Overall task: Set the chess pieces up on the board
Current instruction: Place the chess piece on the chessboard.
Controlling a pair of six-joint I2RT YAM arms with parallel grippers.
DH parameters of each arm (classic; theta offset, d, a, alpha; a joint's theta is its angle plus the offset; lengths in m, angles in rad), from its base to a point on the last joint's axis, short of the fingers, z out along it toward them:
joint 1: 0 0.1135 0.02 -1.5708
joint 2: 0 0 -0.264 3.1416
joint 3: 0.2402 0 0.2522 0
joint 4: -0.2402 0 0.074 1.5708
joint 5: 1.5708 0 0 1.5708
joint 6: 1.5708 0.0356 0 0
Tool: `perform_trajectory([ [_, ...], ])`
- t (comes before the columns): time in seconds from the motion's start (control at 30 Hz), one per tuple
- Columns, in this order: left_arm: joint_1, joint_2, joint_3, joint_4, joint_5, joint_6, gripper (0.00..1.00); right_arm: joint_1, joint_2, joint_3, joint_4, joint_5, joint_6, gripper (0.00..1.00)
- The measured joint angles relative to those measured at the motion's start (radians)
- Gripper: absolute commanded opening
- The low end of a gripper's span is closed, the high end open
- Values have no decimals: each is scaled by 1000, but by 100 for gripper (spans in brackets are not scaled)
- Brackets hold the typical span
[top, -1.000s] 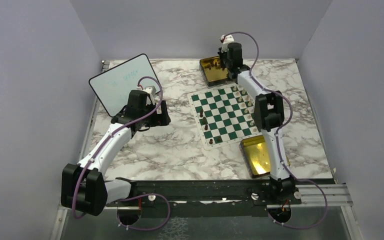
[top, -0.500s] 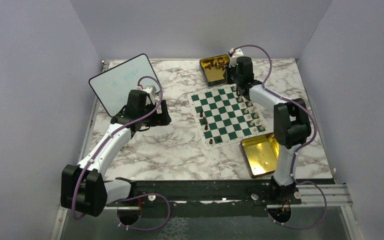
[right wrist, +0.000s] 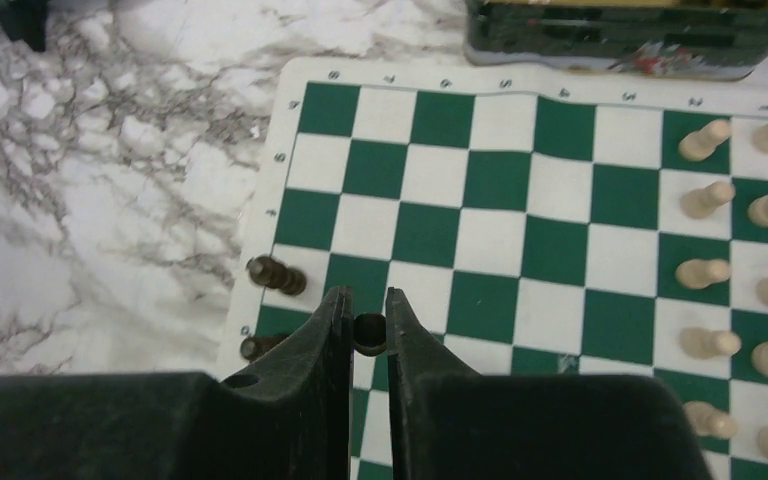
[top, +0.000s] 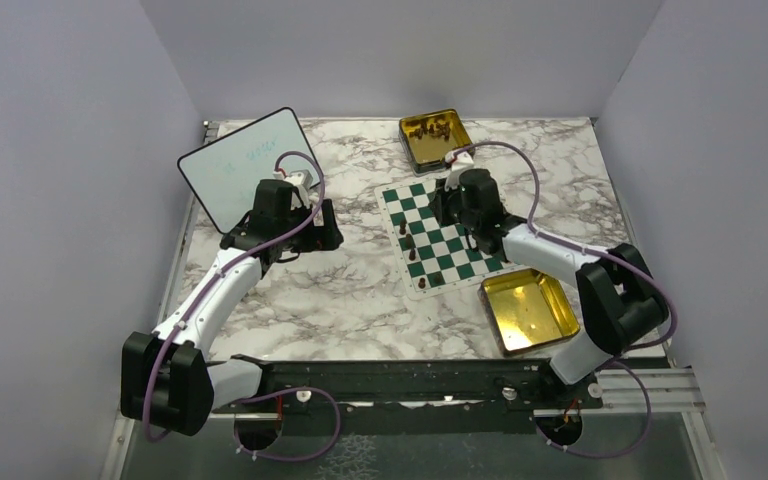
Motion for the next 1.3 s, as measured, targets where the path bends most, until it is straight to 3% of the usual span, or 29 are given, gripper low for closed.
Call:
perform_trajectory([
  [0.53, 0, -1, 0, 1, 0, 0, 99, 134, -155, -309, 50, 95, 82, 11],
  [1.3, 0, -1, 0, 1, 3, 0, 99, 193, -113, -346, 108, 96, 117, 13],
])
